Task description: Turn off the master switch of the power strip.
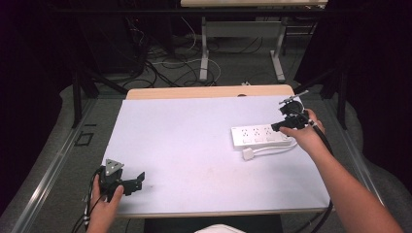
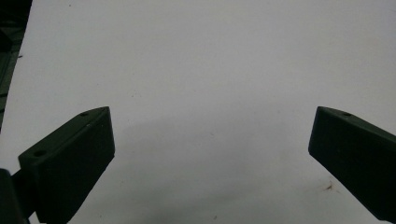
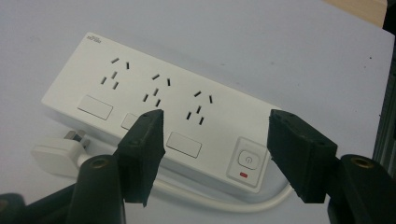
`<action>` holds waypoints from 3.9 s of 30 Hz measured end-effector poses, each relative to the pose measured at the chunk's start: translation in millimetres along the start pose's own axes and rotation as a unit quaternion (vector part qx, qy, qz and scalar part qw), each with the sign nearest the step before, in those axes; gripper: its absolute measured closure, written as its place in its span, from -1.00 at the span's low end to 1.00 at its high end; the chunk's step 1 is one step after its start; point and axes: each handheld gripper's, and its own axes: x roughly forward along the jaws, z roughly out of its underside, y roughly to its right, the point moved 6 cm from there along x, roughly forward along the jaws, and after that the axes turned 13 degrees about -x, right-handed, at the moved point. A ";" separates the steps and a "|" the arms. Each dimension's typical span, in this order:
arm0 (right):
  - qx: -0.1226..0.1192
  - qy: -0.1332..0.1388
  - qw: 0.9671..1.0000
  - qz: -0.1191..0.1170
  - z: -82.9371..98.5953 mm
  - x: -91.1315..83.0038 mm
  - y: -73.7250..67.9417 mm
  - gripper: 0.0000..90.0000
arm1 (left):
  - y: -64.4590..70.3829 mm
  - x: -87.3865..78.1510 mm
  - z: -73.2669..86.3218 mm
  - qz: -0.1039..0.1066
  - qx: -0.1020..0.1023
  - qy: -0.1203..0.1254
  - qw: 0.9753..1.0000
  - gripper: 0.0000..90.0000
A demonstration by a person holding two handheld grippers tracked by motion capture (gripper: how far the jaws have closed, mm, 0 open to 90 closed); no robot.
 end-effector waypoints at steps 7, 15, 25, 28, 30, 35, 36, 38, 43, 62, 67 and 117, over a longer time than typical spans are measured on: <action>0.016 -0.012 1.000 0.006 -2.6 3.3 4.7 -0.13 | -0.5 0.9 0.2 0.001 0.002 -0.001 1.000 -0.99; 0.052 -0.038 0.998 0.017 -0.6 11.1 10.5 -0.06 | 0.2 1.8 0.2 0.004 -0.004 0.003 1.000 -0.99; 0.107 -0.060 0.992 0.025 2.4 20.8 16.7 0.04 | -0.3 1.5 0.4 0.004 -0.005 0.001 1.000 -0.99; 0.120 -0.061 0.990 0.031 3.6 22.4 19.0 0.13 | -0.4 1.7 0.4 0.004 -0.005 0.000 1.000 -0.99; 0.124 -0.061 0.990 0.034 5.0 23.5 21.2 0.19 | -0.3 1.7 0.4 0.004 -0.005 0.001 1.000 -0.99; 0.147 -0.063 0.987 0.033 10.1 24.1 26.2 0.50 | -0.4 1.7 0.4 0.004 -0.005 0.001 1.000 -0.99; 0.147 -0.063 0.987 0.033 10.1 24.1 26.2 0.50 | -0.4 2.1 0.4 0.004 -0.005 0.002 1.000 -0.99; 0.149 -0.067 0.986 0.034 12.6 24.9 28.3 0.58 | -0.4 2.3 0.5 0.004 -0.005 0.002 1.000 -0.99; 0.157 -0.070 0.985 0.034 15.0 23.6 31.7 0.76 | -0.2 2.0 0.4 0.003 -0.003 0.000 1.000 -0.99; 0.138 -0.077 0.986 0.045 16.0 28.5 32.1 1.00 | -0.3 2.6 0.8 0.005 -0.003 -0.001 1.000 -0.99; 0.126 -0.082 0.988 0.041 16.5 32.4 30.7 1.00 | -0.5 2.8 1.3 0.004 0.002 -0.005 1.000 -0.99; 0.158 -0.097 0.982 0.024 41.5 55.0 26.5 1.00 | 0.9 4.5 2.3 0.006 -0.001 -0.008 1.000 -0.99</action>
